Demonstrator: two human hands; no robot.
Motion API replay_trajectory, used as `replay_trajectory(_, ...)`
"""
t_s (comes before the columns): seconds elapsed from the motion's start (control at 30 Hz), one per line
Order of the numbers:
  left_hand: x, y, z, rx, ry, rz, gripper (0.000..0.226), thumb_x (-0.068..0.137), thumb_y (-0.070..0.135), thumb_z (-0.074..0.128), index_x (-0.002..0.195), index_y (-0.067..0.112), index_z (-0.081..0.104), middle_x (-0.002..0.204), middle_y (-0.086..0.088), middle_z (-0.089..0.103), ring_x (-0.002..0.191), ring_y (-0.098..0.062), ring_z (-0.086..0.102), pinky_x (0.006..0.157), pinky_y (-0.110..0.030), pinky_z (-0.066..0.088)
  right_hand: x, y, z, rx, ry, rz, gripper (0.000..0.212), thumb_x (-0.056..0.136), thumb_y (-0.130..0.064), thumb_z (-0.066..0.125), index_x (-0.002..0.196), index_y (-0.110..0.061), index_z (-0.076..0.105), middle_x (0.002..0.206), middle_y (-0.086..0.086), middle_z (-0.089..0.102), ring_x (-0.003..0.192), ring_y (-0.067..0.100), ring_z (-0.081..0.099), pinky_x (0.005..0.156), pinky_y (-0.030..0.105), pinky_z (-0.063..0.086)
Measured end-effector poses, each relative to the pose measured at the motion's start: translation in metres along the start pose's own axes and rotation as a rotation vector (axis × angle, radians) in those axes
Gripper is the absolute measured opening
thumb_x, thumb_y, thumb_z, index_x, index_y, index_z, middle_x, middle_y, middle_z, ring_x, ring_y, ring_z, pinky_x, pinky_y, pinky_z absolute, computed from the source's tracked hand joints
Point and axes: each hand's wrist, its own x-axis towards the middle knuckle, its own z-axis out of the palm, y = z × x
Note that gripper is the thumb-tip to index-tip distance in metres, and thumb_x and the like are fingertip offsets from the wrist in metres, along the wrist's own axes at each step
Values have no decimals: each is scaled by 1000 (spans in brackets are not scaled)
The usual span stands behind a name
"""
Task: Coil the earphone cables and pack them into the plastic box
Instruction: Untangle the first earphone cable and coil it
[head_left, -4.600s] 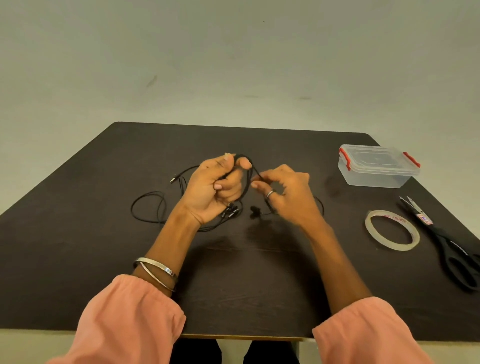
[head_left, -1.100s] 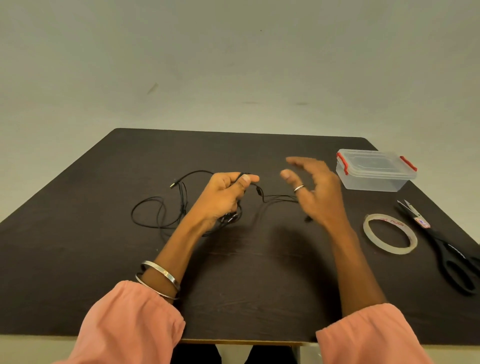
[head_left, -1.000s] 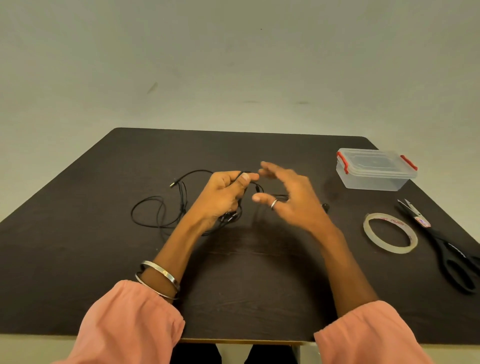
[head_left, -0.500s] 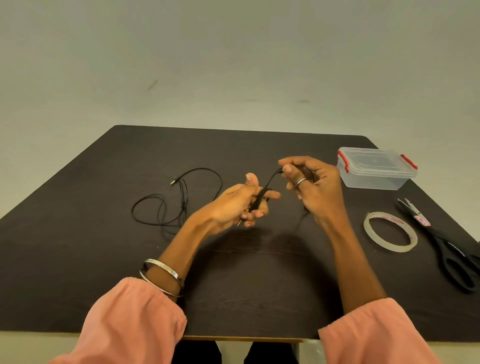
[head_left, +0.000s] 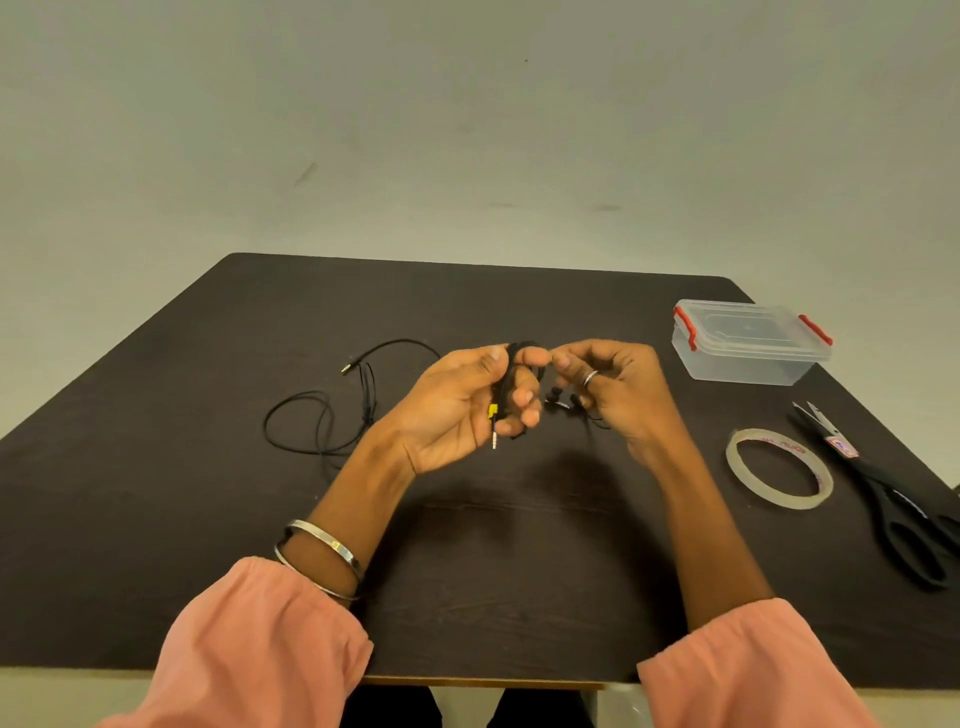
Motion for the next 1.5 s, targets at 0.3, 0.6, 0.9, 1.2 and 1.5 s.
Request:
replay_trajectory(0.3, 4, 16, -19, -87, 342, 257, 39, 104, 21, 30, 128, -4, 48, 66, 4, 47, 48, -5, 32, 46, -17, 28, -9, 10, 33, -560, -409, -209, 22, 96, -9, 51, 111, -5, 66, 80, 4, 66, 69, 2, 60, 70, 17, 50)
replay_trajectory(0.6, 7, 10, -14, 87, 499, 261, 16, 103, 5, 32, 114, 4, 44, 72, -1, 52, 49, -7, 38, 61, -27, 50, -15, 8, 41, -943, -466, -466, 29, 99, -23, 43, 122, -8, 54, 100, 7, 59, 93, 29, 59, 77, 47, 50)
replay_trajectory(0.9, 13, 5, -17, 151, 698, 341, 20, 103, 4, 33, 89, 9, 47, 71, -5, 51, 55, -13, 49, 90, -45, 53, -16, -6, 26, -614, -307, -398, 22, 94, -19, 53, 96, -6, 70, 74, 3, 65, 52, 8, 54, 58, 31, 50)
replay_trajectory(1.2, 13, 8, -18, 137, 763, 372, 22, 102, 6, 35, 87, 9, 51, 72, -5, 61, 58, -14, 65, 94, -51, 51, -17, -16, 20, 151, -237, 307, 28, 94, -25, 59, 82, 0, 67, 91, 15, 70, 64, 23, 65, 58, 34, 55)
replay_trajectory(1.5, 11, 7, -12, 305, 745, 436, 30, 103, 3, 32, 87, 19, 52, 66, 2, 64, 65, -20, 62, 95, -52, 48, -16, -9, 24, -64, -213, 283, 39, 88, -39, 65, 71, -3, 66, 80, 13, 71, 72, 22, 70, 68, 37, 54)
